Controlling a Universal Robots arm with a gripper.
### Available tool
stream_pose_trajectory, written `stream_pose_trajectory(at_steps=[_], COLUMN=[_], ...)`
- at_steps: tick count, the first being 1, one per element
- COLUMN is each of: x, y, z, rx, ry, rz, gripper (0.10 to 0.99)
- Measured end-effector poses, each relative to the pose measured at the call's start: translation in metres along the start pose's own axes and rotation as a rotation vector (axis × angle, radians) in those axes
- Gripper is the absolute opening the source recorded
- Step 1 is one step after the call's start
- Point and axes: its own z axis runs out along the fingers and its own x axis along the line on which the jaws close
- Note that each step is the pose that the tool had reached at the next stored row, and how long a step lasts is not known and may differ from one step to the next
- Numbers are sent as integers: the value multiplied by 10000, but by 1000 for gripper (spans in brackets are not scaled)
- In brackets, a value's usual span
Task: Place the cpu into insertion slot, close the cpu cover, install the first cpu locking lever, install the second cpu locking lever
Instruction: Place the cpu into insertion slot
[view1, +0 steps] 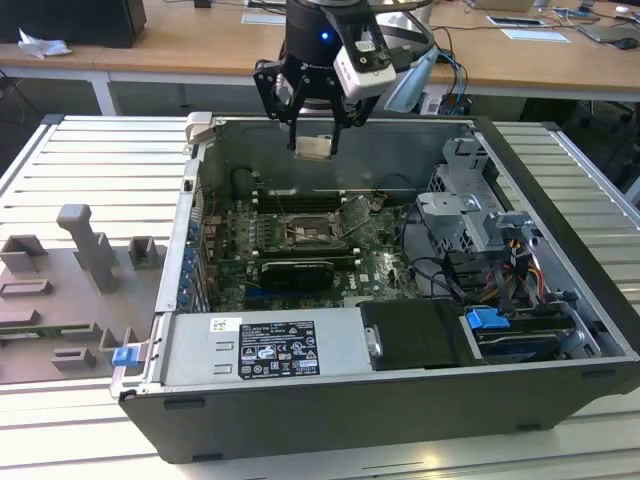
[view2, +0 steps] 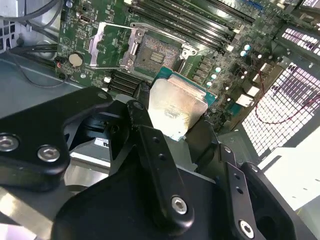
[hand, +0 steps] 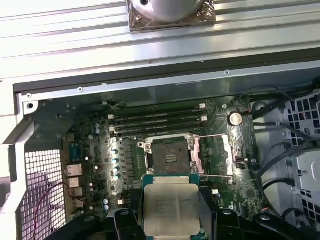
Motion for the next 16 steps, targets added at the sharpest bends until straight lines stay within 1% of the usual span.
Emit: stream_pose_trajectory(at_steps=[2,6,8,12,15,16], x=[0,0,0,0,0,0], y=[0,-1,-1,-1,-2,-2], z=[3,6,7,14,21,22], rx=[0,-4,16,39,58,66], ry=[-32,-64,-88,-105,-152,-152], rz=[349,700,931,979,976,974], gripper=[541,541,541,541,541,541])
